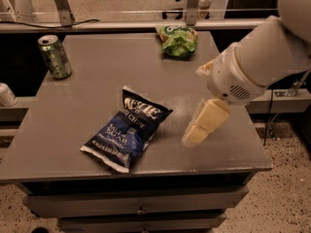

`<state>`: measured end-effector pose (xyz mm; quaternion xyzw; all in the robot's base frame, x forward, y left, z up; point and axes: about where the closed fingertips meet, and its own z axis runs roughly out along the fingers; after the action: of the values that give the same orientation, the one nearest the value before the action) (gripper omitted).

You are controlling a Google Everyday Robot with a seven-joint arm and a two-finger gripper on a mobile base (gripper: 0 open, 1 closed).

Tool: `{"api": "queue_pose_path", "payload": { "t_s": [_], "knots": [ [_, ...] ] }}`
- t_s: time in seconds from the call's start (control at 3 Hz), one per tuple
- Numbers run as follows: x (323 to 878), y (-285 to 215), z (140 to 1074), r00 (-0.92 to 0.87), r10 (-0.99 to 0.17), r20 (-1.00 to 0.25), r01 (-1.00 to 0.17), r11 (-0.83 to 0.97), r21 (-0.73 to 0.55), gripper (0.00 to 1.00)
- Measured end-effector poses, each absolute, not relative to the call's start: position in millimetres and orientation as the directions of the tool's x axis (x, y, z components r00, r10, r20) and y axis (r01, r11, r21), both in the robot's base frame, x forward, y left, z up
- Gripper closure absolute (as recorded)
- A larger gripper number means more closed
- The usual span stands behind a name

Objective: Move blue chip bag near green rice chip bag

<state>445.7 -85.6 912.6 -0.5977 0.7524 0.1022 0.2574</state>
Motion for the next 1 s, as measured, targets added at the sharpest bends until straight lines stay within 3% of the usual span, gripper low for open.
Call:
{"api": "queue_pose_path", "payload": {
  "t_s": [0.67,1.0],
  "knots": [
    [464,0,876,-0.176,-0.708,-0.684,-0.955,0.291,-0.056,0.0],
    [469,21,861,-0.211,-0.659,-0.722,-0.95,0.311,-0.006,0.18]
  ]
}}
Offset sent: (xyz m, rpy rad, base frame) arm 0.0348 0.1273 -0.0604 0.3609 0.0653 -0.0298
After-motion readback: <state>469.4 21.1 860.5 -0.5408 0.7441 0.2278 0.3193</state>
